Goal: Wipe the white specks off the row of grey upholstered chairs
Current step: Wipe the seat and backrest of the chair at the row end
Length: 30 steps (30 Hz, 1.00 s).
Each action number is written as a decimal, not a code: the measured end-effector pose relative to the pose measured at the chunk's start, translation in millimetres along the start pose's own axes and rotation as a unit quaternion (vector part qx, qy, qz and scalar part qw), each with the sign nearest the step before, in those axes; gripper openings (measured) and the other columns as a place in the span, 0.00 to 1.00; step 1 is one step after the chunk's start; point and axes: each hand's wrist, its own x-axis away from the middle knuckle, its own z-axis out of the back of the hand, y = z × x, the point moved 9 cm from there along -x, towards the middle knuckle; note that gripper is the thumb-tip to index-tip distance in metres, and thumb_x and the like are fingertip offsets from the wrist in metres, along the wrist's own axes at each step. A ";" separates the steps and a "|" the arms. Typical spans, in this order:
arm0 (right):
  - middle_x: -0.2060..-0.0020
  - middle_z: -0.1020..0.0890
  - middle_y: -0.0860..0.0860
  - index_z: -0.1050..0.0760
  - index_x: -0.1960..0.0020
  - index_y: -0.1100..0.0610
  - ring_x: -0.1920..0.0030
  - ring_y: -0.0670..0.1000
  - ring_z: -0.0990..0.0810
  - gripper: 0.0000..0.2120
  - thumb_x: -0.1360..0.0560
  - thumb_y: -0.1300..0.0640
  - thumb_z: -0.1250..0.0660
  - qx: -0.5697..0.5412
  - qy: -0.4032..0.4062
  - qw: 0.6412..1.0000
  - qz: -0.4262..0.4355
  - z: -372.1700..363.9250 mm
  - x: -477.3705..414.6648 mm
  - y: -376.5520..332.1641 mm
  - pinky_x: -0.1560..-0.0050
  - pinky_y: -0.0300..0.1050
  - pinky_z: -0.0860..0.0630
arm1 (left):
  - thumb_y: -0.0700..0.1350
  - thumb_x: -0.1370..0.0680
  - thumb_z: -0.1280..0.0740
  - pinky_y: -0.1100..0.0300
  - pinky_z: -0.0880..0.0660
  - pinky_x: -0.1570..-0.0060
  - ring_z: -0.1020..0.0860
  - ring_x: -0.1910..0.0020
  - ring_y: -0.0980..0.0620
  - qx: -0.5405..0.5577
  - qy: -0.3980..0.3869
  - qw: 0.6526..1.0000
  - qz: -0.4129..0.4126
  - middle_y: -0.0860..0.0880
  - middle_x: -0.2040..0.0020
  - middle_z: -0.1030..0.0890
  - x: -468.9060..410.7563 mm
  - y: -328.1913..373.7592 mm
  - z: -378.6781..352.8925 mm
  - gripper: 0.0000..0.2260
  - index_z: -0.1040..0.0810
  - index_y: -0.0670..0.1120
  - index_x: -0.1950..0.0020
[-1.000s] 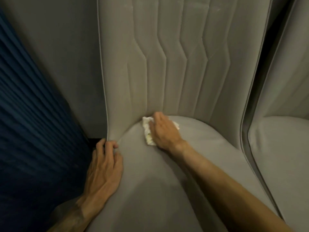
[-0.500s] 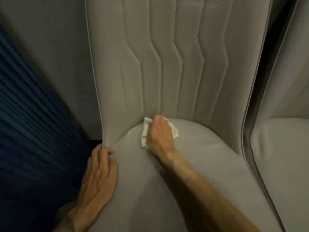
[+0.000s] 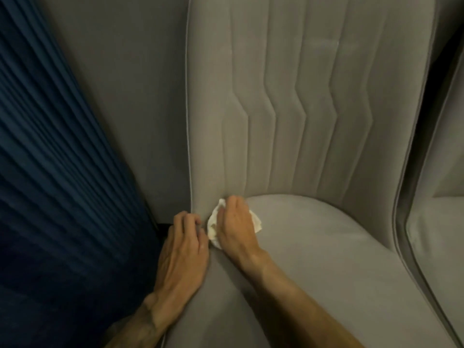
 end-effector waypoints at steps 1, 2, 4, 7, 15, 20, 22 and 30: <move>0.57 0.24 0.64 0.27 0.54 0.65 0.55 0.64 0.24 0.08 0.19 0.62 0.41 -0.016 -0.008 1.000 0.002 1.3 1.0 0.2 0.50 0.54 0.35 | 0.46 0.16 0.41 0.43 0.25 0.48 0.25 0.48 0.44 0.003 0.021 1.000 -0.011 0.48 0.43 0.29 -8.2 5.2 4.0 0.01 0.33 0.51 0.46; 0.55 0.24 0.64 0.28 0.53 0.65 0.52 0.63 0.25 0.10 0.17 0.60 0.43 -0.030 -0.029 0.999 -0.001 3.7 -0.2 3.9 0.48 0.54 0.35 | 0.45 0.16 0.39 0.44 0.24 0.48 0.24 0.46 0.43 0.004 0.039 0.999 -0.018 0.46 0.41 0.27 -17.5 10.4 7.0 0.02 0.32 0.49 0.45; 0.51 0.26 0.62 0.30 0.50 0.63 0.48 0.62 0.27 0.12 0.16 0.56 0.46 -0.022 -0.040 0.999 -0.014 14.6 -10.3 17.6 0.44 0.54 0.34 | 0.43 0.17 0.36 0.43 0.23 0.46 0.23 0.42 0.38 -0.002 0.070 0.997 -0.022 0.40 0.34 0.27 -36.7 19.5 10.4 0.06 0.30 0.45 0.42; 0.51 0.26 0.62 0.30 0.50 0.63 0.49 0.61 0.28 0.11 0.16 0.57 0.46 -0.001 0.053 0.998 -0.034 59.4 -38.4 28.2 0.44 0.55 0.33 | 0.45 0.17 0.34 0.40 0.21 0.47 0.22 0.41 0.33 0.001 0.114 0.993 -0.035 0.35 0.25 0.33 -65.7 40.5 16.1 0.14 0.30 0.41 0.35; 0.56 0.28 0.57 0.33 0.54 0.58 0.54 0.57 0.30 0.08 0.17 0.57 0.43 -0.014 0.279 0.959 0.039 178.6 -96.1 3.1 0.50 0.55 0.29 | 0.45 0.17 0.34 0.43 0.26 0.43 0.27 0.37 0.33 0.034 0.270 0.953 -0.136 0.33 0.24 0.36 -143.0 99.2 62.1 0.15 0.31 0.38 0.35; 0.43 0.30 0.57 0.31 0.48 0.61 0.44 0.58 0.29 0.06 0.20 0.58 0.39 0.055 0.374 0.917 0.124 230.3 -131.2 -3.9 0.40 0.50 0.30 | 0.46 0.15 0.38 0.44 0.29 0.35 0.29 0.31 0.35 0.008 0.331 0.923 -0.195 0.34 0.24 0.34 -188.4 137.0 102.7 0.17 0.31 0.38 0.30; 0.40 0.31 0.57 0.31 0.46 0.60 0.42 0.59 0.29 0.07 0.20 0.57 0.37 0.111 0.343 0.918 0.165 216.5 -139.3 -1.2 0.38 0.50 0.31 | 0.47 0.15 0.38 0.42 0.29 0.35 0.28 0.33 0.36 -0.004 0.345 0.916 -0.207 0.34 0.24 0.33 -204.7 151.7 117.0 0.17 0.30 0.38 0.31; 0.42 0.26 0.63 0.32 0.39 0.58 0.43 0.59 0.33 0.12 0.21 0.56 0.36 0.227 0.367 0.883 0.181 274.9 -185.3 31.9 0.40 0.53 0.34 | 0.47 0.16 0.38 0.42 0.28 0.39 0.28 0.34 0.36 -0.012 0.373 0.895 -0.243 0.36 0.25 0.33 -221.6 155.7 121.3 0.15 0.32 0.41 0.33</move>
